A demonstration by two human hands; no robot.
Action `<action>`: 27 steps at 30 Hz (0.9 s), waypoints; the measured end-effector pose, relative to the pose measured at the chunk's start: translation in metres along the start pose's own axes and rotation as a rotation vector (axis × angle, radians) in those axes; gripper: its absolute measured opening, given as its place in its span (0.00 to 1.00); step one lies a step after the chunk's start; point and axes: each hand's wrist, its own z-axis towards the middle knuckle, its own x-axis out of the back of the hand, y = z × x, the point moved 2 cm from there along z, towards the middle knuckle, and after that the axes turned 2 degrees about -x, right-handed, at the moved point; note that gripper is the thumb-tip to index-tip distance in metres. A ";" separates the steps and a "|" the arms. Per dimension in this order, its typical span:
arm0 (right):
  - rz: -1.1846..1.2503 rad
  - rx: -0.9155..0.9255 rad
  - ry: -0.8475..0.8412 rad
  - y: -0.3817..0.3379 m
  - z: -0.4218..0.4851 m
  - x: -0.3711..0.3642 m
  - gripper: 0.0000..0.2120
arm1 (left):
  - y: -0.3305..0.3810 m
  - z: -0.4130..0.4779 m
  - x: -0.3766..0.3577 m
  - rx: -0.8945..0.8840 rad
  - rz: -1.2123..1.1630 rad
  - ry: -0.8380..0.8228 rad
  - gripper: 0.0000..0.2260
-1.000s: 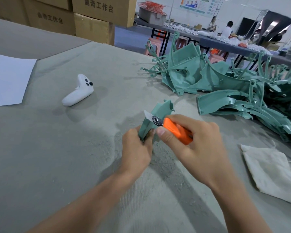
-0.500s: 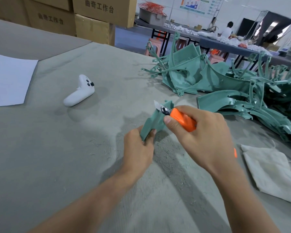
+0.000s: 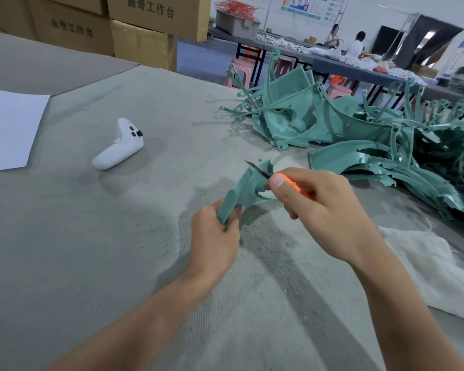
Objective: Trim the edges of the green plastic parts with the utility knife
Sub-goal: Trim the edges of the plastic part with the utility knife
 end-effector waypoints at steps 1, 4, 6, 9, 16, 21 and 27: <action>-0.016 0.015 -0.003 -0.002 -0.001 0.001 0.24 | 0.000 0.000 0.000 -0.007 0.003 0.002 0.15; -0.022 0.020 -0.013 -0.002 0.000 0.002 0.23 | -0.001 0.000 0.000 -0.008 -0.003 0.001 0.14; -0.019 0.015 -0.014 -0.002 0.001 0.002 0.24 | -0.002 0.000 0.000 -0.007 -0.010 -0.001 0.15; -0.004 0.003 -0.007 -0.002 0.002 0.001 0.24 | -0.003 0.001 -0.001 0.002 -0.010 0.004 0.16; 0.177 -0.069 -0.010 0.003 0.004 0.000 0.20 | -0.004 0.001 -0.001 -0.015 0.009 0.007 0.14; 0.262 -0.113 -0.027 0.008 0.007 0.002 0.21 | -0.005 0.001 0.000 -0.034 0.038 0.021 0.13; 0.211 -0.118 -0.133 0.002 0.009 0.006 0.17 | -0.002 0.001 0.001 -0.063 0.065 0.007 0.15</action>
